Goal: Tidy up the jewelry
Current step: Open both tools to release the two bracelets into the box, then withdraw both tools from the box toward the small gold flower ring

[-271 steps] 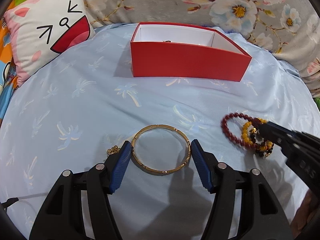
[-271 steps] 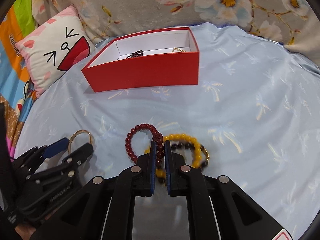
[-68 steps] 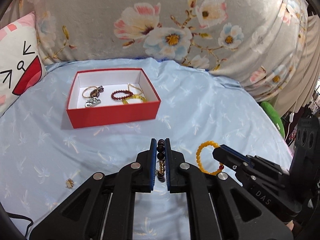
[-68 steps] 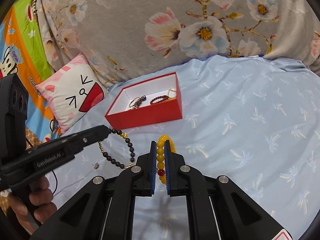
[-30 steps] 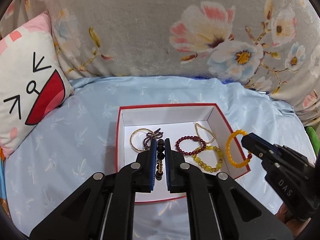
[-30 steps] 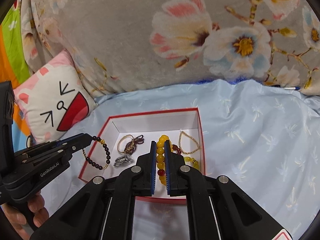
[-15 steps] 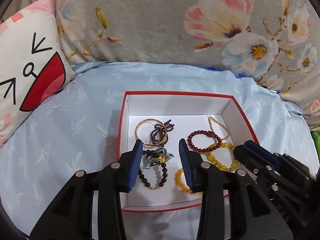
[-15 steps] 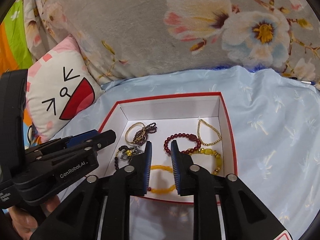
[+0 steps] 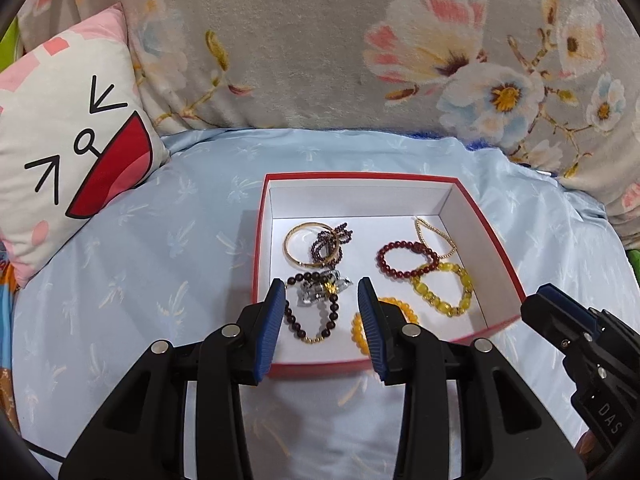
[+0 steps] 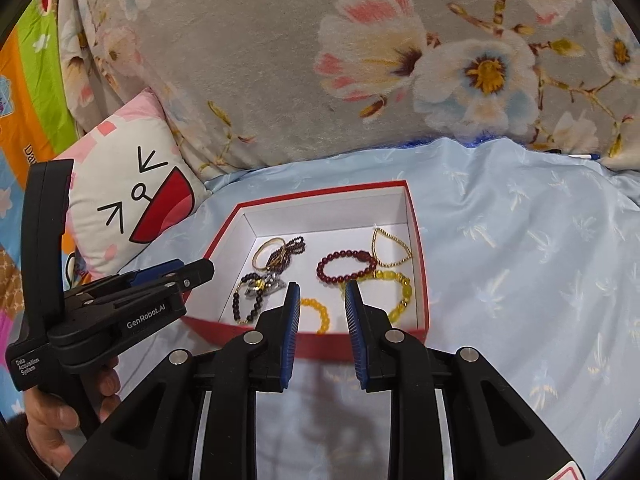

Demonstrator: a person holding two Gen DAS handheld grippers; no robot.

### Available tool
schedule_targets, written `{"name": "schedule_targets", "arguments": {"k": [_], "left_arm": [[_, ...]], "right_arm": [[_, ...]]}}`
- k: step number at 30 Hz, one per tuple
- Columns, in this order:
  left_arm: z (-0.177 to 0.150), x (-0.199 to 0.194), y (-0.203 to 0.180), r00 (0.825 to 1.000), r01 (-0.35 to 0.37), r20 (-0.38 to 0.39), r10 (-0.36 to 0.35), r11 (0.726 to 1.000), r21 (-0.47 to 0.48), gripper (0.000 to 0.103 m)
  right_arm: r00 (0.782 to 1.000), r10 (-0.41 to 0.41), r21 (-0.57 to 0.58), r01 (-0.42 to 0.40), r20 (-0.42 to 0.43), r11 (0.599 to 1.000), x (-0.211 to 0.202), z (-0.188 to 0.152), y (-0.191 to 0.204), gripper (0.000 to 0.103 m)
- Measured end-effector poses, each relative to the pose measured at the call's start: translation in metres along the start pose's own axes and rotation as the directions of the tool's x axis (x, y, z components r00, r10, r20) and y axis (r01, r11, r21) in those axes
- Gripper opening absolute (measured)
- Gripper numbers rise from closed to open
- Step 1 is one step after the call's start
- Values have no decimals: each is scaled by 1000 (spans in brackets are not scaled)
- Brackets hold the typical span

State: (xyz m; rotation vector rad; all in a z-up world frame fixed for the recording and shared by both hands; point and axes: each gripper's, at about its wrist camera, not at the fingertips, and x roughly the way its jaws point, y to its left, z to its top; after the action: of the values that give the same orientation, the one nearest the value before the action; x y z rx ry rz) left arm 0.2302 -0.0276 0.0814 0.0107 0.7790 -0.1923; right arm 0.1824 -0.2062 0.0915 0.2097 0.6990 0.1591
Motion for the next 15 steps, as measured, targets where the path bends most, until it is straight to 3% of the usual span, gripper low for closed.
{"name": "schedule_targets", "arguments": {"k": [8, 15], "left_arm": [[-27, -32, -9, 1000, 9, 11, -10, 1000, 20, 36], [-69, -59, 5, 1000, 9, -8, -9, 1000, -6, 36]], "right_arm": [[1000, 2, 3, -1, -10, 1000, -29, -29, 3, 24], [998, -7, 21, 8, -55, 1000, -52, -72, -1, 24]]}}
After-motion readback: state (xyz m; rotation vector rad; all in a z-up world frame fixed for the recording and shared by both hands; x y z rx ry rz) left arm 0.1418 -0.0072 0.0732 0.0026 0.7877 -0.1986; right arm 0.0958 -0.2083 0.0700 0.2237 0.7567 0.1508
